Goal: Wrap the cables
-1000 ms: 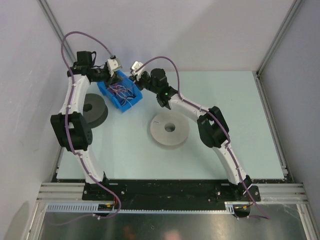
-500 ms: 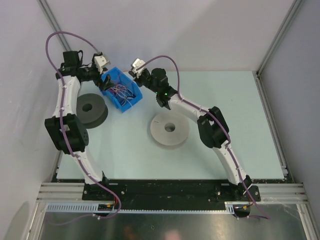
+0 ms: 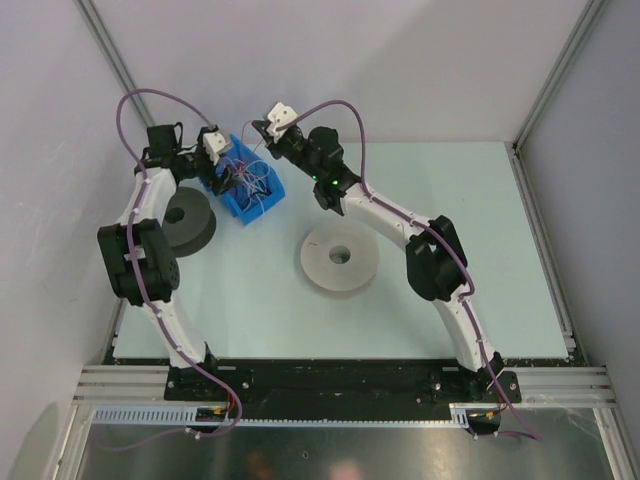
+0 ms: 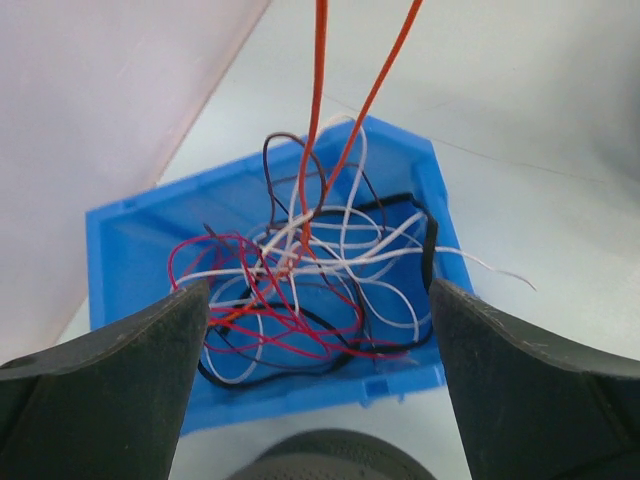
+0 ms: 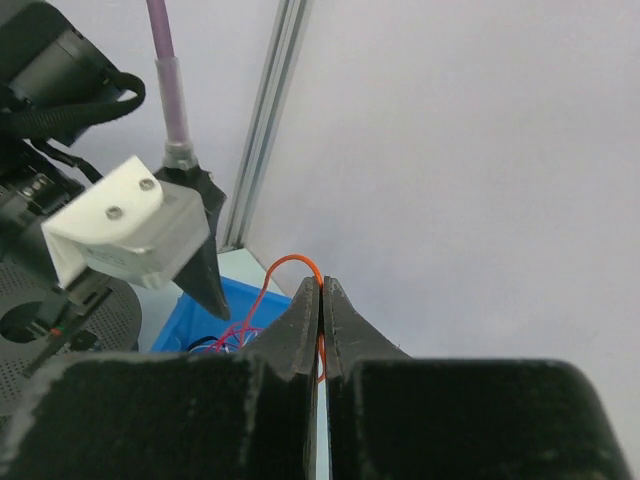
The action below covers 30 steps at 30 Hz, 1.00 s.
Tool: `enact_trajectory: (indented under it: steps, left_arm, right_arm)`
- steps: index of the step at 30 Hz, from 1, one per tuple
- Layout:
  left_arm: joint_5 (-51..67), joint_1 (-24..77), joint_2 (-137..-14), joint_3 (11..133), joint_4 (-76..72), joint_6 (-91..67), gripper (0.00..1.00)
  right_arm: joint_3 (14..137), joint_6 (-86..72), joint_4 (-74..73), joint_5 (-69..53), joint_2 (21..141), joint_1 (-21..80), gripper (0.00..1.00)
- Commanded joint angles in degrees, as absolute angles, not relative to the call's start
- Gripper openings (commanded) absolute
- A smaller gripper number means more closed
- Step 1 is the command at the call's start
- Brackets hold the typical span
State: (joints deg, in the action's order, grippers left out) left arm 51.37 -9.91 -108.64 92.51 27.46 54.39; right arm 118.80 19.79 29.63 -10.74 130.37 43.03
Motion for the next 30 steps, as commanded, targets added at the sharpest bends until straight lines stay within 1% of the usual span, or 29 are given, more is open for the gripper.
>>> enact_trajectory:
  steps: [1,4,8,10,17,25,30]
  left_arm:
    - [50.4,-7.4,-110.0,92.8,16.6,51.1,0.92]
    - [48.8,-5.9,-111.3,92.6,13.2,48.7,0.84]
    - [46.4,-5.1,-113.3,92.0,6.8,42.3,0.70]
    - [44.9,-4.9,-113.9,90.8,3.9,40.9,0.66]
    - [40.0,-5.4,-114.5,85.9,-3.4,40.5,0.61]
    - [37.2,-6.2,-116.4,85.8,-4.4,40.0,0.60]
    - [36.0,-6.9,-117.4,86.4,-4.5,39.5,0.55]
  right_arm:
    - [120.6,20.8,33.2,-10.2,126.6,43.3,0.00]
    - [120.7,20.4,33.8,-10.4,126.0,43.5,0.00]
    - [120.8,19.7,34.6,-10.3,125.0,43.9,0.00]
    - [121.1,19.4,34.9,-10.1,124.6,44.1,0.00]
    - [123.5,18.6,36.3,-8.1,122.9,44.3,0.00]
    - [127.1,17.5,36.7,-6.1,121.4,44.2,0.00]
    - [128.5,17.5,37.0,-5.6,120.6,43.7,0.00]
